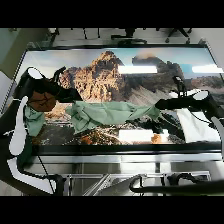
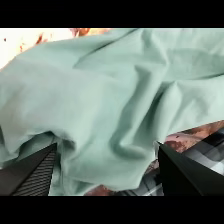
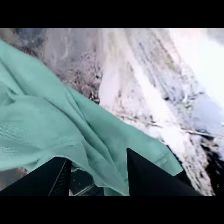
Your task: Fold the shirts.
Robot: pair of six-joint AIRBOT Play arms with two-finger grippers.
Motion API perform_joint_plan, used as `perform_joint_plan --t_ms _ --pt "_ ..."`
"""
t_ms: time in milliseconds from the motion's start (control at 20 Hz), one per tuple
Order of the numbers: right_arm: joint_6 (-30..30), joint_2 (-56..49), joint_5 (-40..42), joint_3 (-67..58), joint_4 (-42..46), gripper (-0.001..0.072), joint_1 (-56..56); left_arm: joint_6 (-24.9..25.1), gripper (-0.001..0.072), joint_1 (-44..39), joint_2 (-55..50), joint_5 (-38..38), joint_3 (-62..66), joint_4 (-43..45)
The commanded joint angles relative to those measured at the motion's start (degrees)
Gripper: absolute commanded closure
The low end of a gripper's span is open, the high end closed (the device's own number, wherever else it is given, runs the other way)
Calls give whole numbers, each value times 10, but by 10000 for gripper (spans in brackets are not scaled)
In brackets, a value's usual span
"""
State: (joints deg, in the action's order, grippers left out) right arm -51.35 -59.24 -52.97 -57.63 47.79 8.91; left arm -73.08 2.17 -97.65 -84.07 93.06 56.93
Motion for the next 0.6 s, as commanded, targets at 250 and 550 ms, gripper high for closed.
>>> perform_joint_plan --t_ms 250,550 --pt "-96 133 -130 32 0 132 80 -2 25 25 146 -36 -191 6" --pt "-104 165 -116 198 -58 88 34 27 26 23 246 133 -451 5"
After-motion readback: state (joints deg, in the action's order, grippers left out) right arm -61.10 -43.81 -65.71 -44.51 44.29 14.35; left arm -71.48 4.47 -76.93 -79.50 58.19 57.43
